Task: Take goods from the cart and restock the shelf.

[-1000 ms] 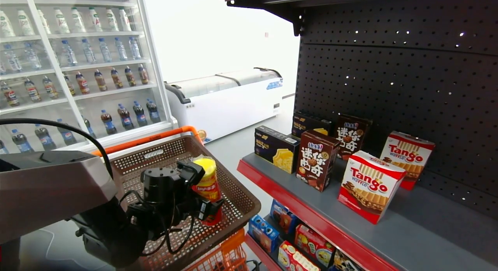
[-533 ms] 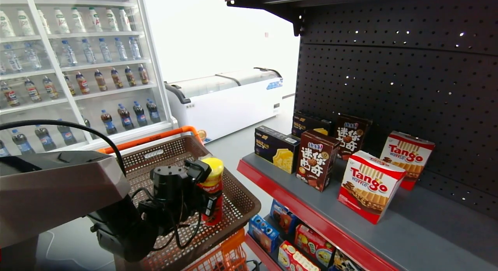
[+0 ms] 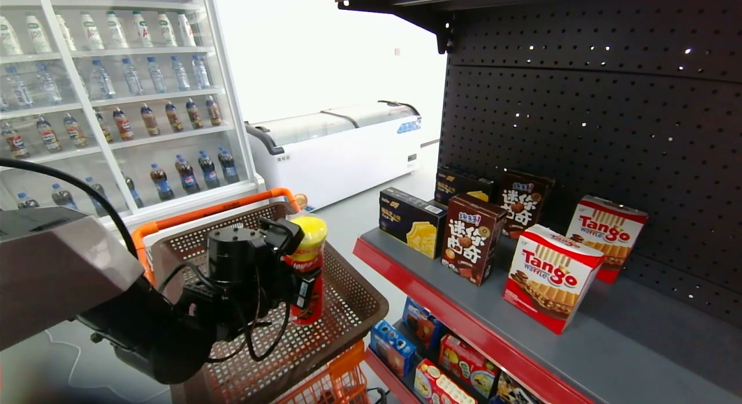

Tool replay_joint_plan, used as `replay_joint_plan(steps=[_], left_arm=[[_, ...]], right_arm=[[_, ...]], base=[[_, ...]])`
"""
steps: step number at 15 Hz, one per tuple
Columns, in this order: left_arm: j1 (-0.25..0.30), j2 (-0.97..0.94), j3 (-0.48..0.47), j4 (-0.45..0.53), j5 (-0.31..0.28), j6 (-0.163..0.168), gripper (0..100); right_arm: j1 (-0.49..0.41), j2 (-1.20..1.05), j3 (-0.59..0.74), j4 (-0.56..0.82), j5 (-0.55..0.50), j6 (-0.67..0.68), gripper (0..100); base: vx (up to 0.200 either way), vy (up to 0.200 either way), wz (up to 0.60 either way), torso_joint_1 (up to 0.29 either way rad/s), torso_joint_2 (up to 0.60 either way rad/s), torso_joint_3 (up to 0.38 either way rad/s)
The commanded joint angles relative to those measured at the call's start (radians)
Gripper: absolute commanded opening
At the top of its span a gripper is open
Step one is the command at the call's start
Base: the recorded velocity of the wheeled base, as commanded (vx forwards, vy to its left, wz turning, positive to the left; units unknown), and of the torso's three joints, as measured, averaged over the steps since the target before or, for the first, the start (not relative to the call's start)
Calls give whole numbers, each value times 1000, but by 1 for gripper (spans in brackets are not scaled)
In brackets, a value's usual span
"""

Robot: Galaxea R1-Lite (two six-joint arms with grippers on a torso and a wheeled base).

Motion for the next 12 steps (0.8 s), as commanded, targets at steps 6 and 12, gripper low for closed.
replay_joint_plan(steps=[6, 12], left_arm=[[-4, -365, 139, 42, -61, 14, 0], [78, -618, 184, 263, 31, 28, 0]], right_arm=[[0, 1, 0, 0, 0, 0, 100], [0, 1, 0, 0, 0, 0, 100]], base=[[0, 0, 0, 0, 0, 0], [0, 0, 0, 0, 0, 0]])
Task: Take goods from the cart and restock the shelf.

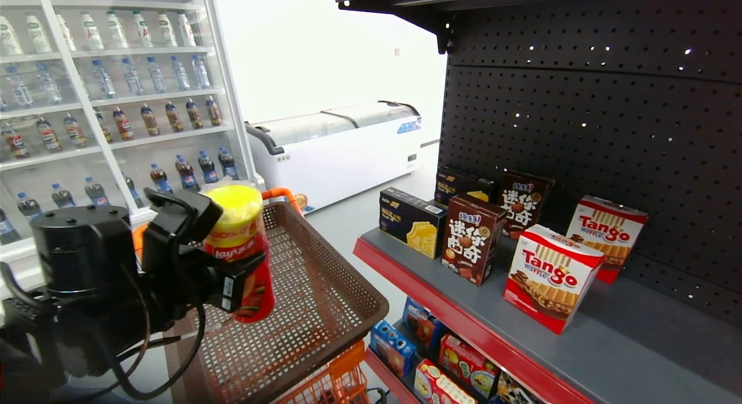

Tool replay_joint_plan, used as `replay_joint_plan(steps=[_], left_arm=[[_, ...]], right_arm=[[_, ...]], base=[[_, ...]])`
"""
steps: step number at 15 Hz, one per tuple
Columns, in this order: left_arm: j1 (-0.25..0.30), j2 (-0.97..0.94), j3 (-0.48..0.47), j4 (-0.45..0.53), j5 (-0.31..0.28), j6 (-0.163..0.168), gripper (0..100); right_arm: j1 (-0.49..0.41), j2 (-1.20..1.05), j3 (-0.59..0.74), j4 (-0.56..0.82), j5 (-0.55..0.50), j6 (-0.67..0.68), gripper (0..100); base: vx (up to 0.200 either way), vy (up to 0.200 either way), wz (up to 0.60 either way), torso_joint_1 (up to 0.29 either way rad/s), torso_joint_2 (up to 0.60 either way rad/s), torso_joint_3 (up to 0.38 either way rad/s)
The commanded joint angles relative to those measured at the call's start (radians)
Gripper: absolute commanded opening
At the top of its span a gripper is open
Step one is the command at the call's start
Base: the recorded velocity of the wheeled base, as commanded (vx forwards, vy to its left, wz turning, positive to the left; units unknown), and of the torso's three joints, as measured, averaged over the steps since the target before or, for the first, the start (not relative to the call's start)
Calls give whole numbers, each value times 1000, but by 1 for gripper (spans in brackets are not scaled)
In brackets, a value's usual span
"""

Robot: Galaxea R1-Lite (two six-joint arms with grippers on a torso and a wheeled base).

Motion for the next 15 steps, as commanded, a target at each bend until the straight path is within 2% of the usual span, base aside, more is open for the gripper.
replay_joint_plan(steps=[1, 2, 3, 5, 6, 7, 9, 11, 12, 14, 15], left_arm=[[31, -135, 34, 18, 9, -4, 0], [40, -144, 23, 7, -19, -4, 0], [43, -140, 2, -1, -74, -8, 0], [45, -123, -35, -2, -224, -37, 0], [45, -120, -40, -4, -269, -45, 0], [43, -120, -40, -4, -339, -47, 0], [42, -118, -41, -2, -413, -40, 0], [36, -97, -57, -2, -430, -28, 0], [39, -83, -86, 4, -430, -1, 0], [29, -75, -115, 11, -448, 3, 0], [3, -71, -127, 25, -473, -4, 0]], right_arm=[[0, 0, 0, 0, 0, 0, 100], [0, 1, 0, 0, 0, 0, 100], [0, 1, 0, 0, 0, 0, 100], [0, 1, 0, 0, 0, 0, 100], [0, 1, 0, 0, 0, 0, 100], [0, 1, 0, 0, 0, 0, 100], [0, 0, 0, 0, 0, 0, 100], [0, 1, 0, 0, 0, 0, 100], [0, 1, 0, 1, 0, -2, 100], [0, 1, 0, 0, 1, -2, 100], [0, 1, 0, 0, 1, -2, 100]], base=[[0, 0, 0, 0, 0, 0], [0, 0, 0, 0, 0, 0], [0, 0, 0, 0, 0, 0], [0, 0, 0, 0, 0, 0], [0, 0, 0, 0, 0, 0], [0, 0, 0, 0, 0, 0], [0, 0, 0, 0, 0, 0], [0, 0, 0, 0, 0, 0], [0, 0, 0, 0, 0, 0], [0, 0, 0, 0, 0, 0], [0, 0, 0, 0, 0, 0]])
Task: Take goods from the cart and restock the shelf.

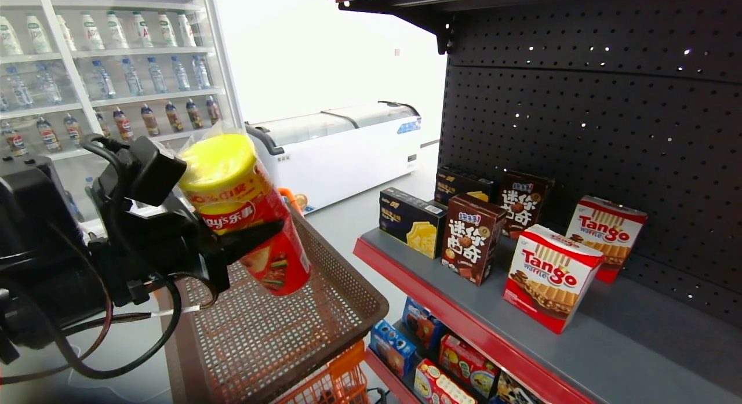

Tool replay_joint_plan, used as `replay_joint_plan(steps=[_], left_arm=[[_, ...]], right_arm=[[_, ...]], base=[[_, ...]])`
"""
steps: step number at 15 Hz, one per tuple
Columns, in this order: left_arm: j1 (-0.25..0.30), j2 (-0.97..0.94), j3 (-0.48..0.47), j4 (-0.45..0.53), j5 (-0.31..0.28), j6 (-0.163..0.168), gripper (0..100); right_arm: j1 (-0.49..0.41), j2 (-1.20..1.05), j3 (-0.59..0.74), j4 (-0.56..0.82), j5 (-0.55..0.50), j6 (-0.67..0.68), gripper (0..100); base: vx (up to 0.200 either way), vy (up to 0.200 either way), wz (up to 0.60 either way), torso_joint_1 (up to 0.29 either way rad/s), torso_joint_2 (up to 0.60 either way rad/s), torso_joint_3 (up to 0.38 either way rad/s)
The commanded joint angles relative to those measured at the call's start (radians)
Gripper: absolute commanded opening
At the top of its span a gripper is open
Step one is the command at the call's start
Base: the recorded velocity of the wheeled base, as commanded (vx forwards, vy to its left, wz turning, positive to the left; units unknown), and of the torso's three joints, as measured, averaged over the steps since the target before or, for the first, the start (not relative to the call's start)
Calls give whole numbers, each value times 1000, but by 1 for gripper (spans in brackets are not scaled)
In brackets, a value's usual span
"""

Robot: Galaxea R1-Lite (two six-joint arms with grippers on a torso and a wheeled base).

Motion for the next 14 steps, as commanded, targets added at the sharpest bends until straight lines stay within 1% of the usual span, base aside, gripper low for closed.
replay_joint_plan(steps=[1, 2, 3, 4, 5, 6, 7, 8, 9, 12, 14], left_arm=[[-66, 18, -28, 49, -20, -7, 0], [-105, 21, -47, 85, -22, -24, 0], [-135, 21, -64, 102, -24, -55, 0], [-175, 24, -96, 109, -25, -106, 0], [-197, 37, -128, 111, -25, -135, 0], [-203, 52, -150, 111, -25, -141, 0], [-208, 58, -147, 111, -28, -139, 0], [-226, 60, -134, 112, -43, -139, 0], [-232, 58, -120, 115, -50, -141, 0], [-280, 55, -108, 132, -53, -139, 0], [-297, 53, -84, 137, -54, -139, 0]], right_arm=[[0, 1, 0, 0, 0, 0, 100], [0, 1, 0, 0, 0, -2, 100], [0, 1, 0, 0, 0, -2, 100], [0, 1, 0, 1, 0, -2, 100], [0, 1, 0, 1, 0, -2, 100], [0, 1, 0, 1, 0, -2, 100], [0, 1, 0, 1, 0, -2, 100], [0, 1, 0, 1, 0, -2, 100], [0, 1, 0, 1, 0, -2, 100], [0, 1, 0, 1, 0, -2, 100], [0, 1, 0, 1, 0, -2, 100]], base=[[0, 0, 0, 0, 0, 0], [0, 0, 0, 0, 0, 0], [0, 0, 0, 0, 0, 0], [0, 0, 0, 0, 0, 0], [0, 0, 0, 0, 0, 0], [0, 0, 0, 0, 0, 0], [0, 0, 0, 0, 0, 0], [0, 0, 0, 0, 0, 0], [0, 0, 0, 0, 0, 0], [0, 0, 0, 0, 0, 0], [0, 0, 0, 0, 0, 0]])
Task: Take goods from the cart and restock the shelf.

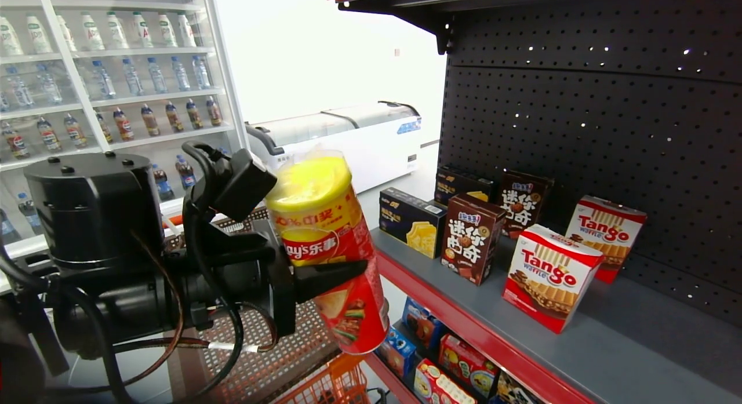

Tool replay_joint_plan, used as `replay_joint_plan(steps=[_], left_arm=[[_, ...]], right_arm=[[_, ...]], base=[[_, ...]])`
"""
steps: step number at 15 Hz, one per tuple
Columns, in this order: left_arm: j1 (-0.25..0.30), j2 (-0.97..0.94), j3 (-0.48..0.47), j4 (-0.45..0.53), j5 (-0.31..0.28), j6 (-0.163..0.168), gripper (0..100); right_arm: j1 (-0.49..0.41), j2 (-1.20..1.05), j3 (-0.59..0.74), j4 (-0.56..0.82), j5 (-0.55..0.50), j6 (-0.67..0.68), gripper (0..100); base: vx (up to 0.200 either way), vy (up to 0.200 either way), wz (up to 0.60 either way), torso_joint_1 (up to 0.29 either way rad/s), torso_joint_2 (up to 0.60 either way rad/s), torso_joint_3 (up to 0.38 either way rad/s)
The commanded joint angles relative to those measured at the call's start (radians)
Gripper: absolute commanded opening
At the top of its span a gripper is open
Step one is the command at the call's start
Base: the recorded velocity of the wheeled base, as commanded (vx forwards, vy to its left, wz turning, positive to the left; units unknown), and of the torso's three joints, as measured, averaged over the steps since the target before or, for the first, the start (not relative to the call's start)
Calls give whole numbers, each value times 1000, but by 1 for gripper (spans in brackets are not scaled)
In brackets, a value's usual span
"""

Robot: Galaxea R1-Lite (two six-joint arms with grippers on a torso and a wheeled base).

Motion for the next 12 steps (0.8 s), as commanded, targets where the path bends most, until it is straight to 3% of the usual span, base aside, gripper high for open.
replay_joint_plan(steps=[1, 4, 7, 12], left_arm=[[-13, -2, 15, 0, -2, 0, 0], [-15, -2, 14, 2, -3, 0, 0], [-4, -5, 14, 28, -88, -1, 0], [-10, -15, 11, 57, -95, 0, 0]], right_arm=[[0, 1, 0, -1, 0, 0, 100], [0, 1, 0, -1, 0, 0, 100], [0, 1, 0, -1, 0, 0, 100], [0, 1, 0, -1, 0, 1, 100]], base=[[0, 0, 0, 0, 0, 0], [0, 0, 0, 0, 0, 0], [0, 0, 0, 0, 0, 0], [0, 0, 0, 0, 0, 0]])
